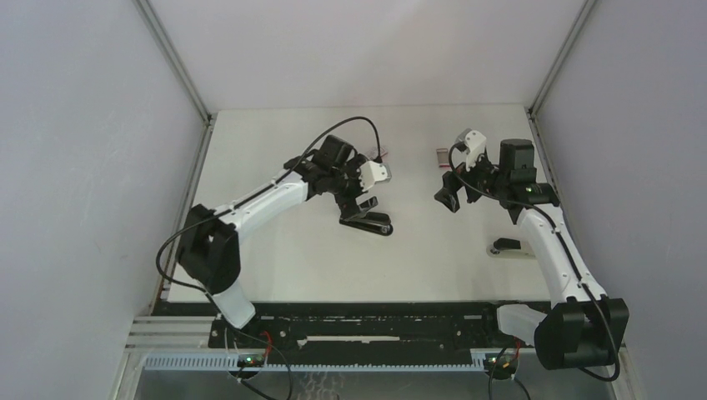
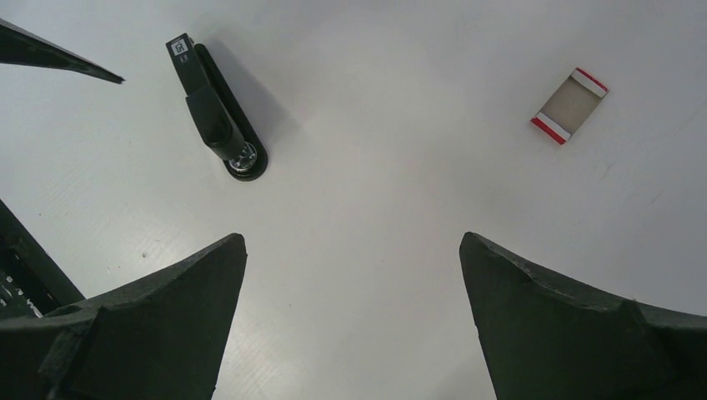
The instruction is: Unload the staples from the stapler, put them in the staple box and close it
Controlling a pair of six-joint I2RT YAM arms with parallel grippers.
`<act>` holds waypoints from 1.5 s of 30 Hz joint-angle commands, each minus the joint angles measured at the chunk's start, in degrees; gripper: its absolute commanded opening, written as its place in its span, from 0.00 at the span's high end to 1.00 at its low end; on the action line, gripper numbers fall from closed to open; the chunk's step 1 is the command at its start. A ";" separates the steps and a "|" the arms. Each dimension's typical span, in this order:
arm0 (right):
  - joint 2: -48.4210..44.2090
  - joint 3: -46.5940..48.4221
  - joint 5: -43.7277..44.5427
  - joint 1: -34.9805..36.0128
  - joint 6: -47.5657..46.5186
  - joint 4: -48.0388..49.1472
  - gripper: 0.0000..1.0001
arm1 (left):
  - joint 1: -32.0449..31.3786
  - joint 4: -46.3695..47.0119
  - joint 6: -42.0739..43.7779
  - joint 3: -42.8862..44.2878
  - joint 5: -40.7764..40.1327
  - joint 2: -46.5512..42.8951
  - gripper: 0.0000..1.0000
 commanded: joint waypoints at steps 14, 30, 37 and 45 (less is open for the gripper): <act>0.28 0.01 -4.07 -3.94 -2.60 -0.27 0.00 | -6.19 -6.15 4.96 14.69 0.58 16.18 0.04; -1.34 0.01 -9.34 -11.14 -2.96 -1.78 0.00 | -8.02 -6.66 4.27 15.20 1.20 21.02 0.24; -0.29 0.00 -9.71 -11.18 -3.05 -2.00 0.00 | -8.11 -5.55 2.28 15.48 0.45 21.64 0.48; 3.66 0.01 -11.95 -11.20 -1.18 -1.62 0.01 | -8.17 -1.93 -0.25 13.74 -2.35 19.43 0.69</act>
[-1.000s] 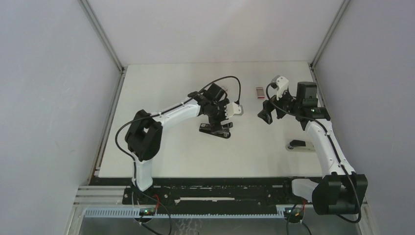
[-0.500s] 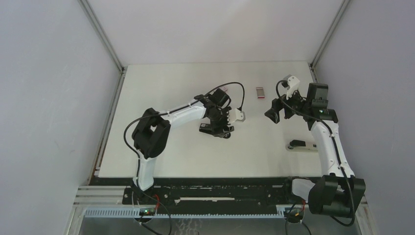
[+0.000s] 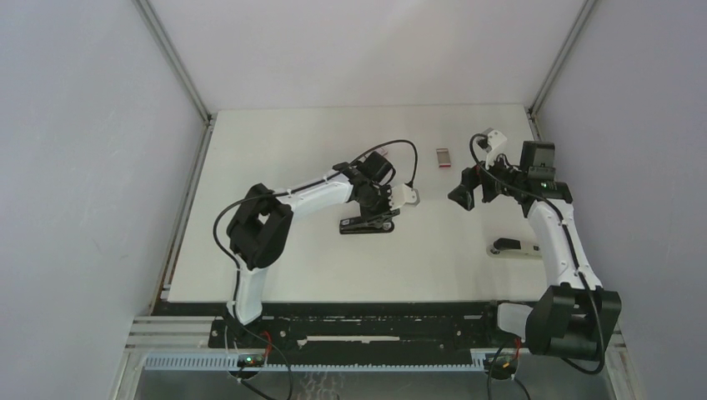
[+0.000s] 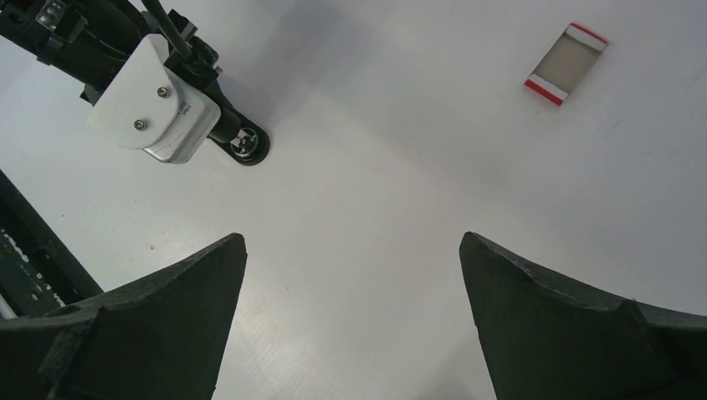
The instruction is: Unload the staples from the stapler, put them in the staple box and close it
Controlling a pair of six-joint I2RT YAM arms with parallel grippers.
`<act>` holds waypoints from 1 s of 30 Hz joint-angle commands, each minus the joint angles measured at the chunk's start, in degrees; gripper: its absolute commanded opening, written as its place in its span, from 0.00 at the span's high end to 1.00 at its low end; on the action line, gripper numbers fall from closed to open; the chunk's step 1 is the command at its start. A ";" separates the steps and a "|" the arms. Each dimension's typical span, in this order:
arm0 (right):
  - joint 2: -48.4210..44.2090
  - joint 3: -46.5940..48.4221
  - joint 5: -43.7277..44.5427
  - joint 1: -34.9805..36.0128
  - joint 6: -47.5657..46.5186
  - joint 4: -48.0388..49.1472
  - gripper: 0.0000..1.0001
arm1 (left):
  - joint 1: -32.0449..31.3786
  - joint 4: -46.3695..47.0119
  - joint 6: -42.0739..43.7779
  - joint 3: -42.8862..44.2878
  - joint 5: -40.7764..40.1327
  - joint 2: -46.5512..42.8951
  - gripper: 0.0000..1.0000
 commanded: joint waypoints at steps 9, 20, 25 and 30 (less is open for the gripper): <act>12.20 1.36 -8.95 2.94 13.53 3.97 0.01 | -0.30 11.53 -7.52 -4.00 -5.22 -7.48 0.78; 30.76 8.77 -18.84 6.97 33.01 3.74 0.16 | -0.25 14.75 -11.62 -7.35 -3.29 -13.77 0.80; 36.83 10.31 -20.77 8.75 38.04 5.64 0.22 | -0.25 16.18 -13.44 -9.15 -2.74 -14.96 0.85; 41.60 12.72 -21.98 10.37 40.63 6.95 0.28 | -0.12 16.44 -14.63 -9.91 -1.07 -15.52 0.91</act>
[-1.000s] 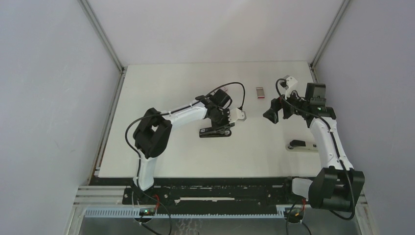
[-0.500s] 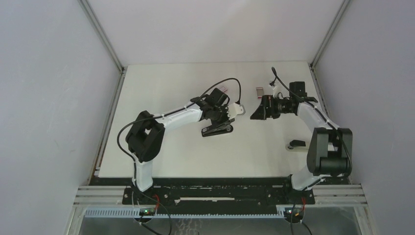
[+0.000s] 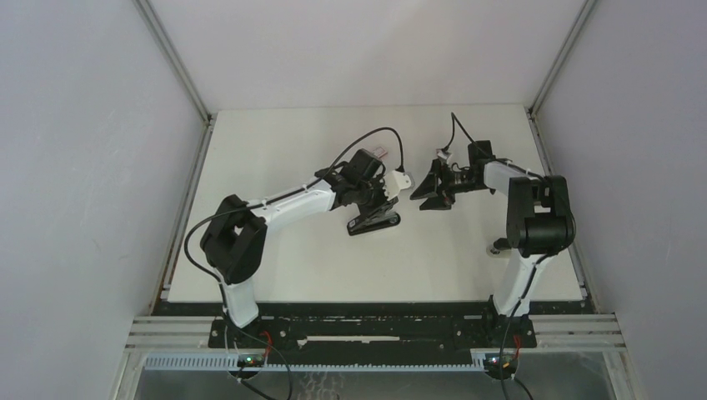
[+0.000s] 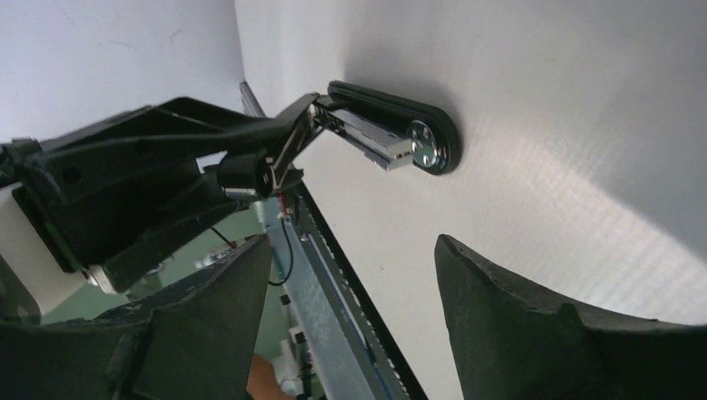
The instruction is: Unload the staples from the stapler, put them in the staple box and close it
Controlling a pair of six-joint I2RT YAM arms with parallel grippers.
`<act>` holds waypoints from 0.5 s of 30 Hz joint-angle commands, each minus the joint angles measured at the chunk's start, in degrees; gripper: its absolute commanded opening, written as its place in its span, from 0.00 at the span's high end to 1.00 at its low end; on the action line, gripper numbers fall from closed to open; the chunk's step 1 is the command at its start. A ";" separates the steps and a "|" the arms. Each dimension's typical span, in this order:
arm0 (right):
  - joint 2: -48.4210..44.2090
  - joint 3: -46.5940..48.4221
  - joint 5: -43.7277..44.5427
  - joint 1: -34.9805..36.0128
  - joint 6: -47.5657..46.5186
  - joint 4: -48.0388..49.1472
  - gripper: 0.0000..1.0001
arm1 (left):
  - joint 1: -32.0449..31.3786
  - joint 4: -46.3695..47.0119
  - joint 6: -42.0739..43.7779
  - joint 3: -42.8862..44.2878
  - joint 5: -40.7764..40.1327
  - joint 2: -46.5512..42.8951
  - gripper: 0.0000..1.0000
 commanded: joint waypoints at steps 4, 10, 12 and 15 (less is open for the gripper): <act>5.88 6.59 -4.42 2.35 5.56 3.02 0.33 | 0.02 3.57 -2.81 -0.62 3.65 -4.33 0.91; 9.20 7.13 -3.69 5.31 4.60 4.06 0.34 | 0.02 4.10 -2.99 -1.17 3.71 -4.42 0.91; 10.14 7.45 -3.48 5.89 4.25 3.84 0.35 | 0.02 4.11 -3.10 -1.10 3.80 -4.42 0.92; 11.07 7.63 -3.18 6.30 3.80 3.84 0.35 | 0.02 4.12 -3.35 -1.08 4.14 -4.51 0.92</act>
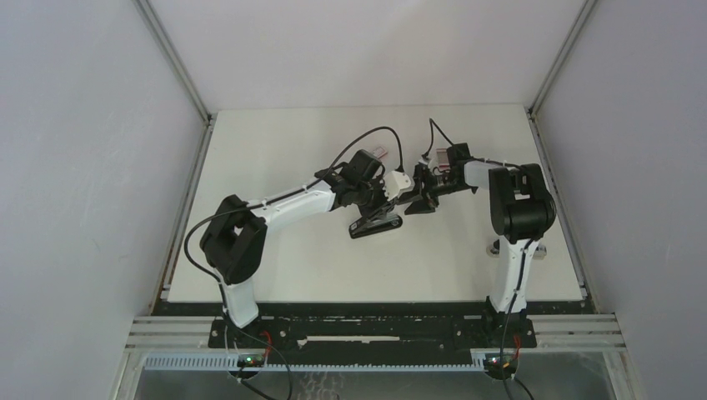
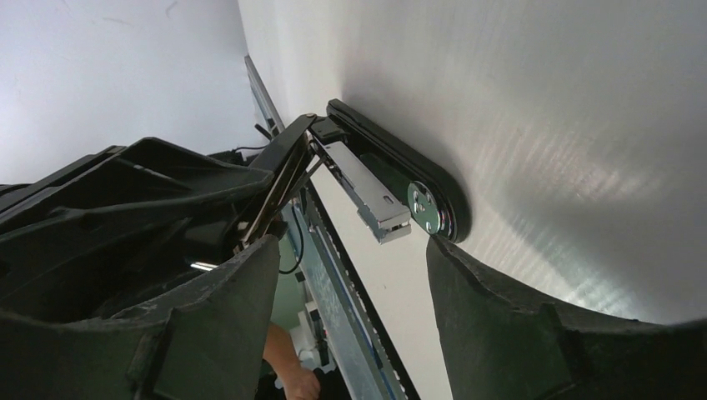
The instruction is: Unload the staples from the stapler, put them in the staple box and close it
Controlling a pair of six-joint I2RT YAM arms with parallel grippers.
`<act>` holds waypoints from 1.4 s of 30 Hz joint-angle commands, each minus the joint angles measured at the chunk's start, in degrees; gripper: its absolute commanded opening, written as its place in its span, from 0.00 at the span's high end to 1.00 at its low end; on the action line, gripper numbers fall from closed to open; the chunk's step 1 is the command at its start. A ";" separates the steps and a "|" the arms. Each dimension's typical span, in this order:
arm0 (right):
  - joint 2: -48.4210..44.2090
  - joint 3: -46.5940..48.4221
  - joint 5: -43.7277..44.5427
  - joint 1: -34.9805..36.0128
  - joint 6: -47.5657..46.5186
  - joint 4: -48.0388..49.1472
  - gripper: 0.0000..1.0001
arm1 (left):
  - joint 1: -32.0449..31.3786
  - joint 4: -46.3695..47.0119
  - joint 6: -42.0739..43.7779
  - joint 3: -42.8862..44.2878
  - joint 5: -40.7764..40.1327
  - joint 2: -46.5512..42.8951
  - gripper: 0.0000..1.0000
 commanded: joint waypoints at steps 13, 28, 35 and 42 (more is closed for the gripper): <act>3.98 2.24 -2.39 2.11 -0.93 1.83 0.40 | 0.00 3.48 -1.65 -0.38 3.27 -4.66 0.93; 5.98 2.25 -4.39 4.57 -1.74 0.77 0.44 | 0.00 3.97 -2.04 -0.78 2.71 -4.66 0.93; 5.38 2.24 -3.63 3.47 -2.78 0.05 0.46 | 0.00 4.60 -2.31 -1.26 1.77 -4.84 0.96; 2.77 2.26 -3.80 2.08 -3.46 -0.68 0.46 | 0.00 4.93 -2.27 -1.52 1.08 -4.66 0.96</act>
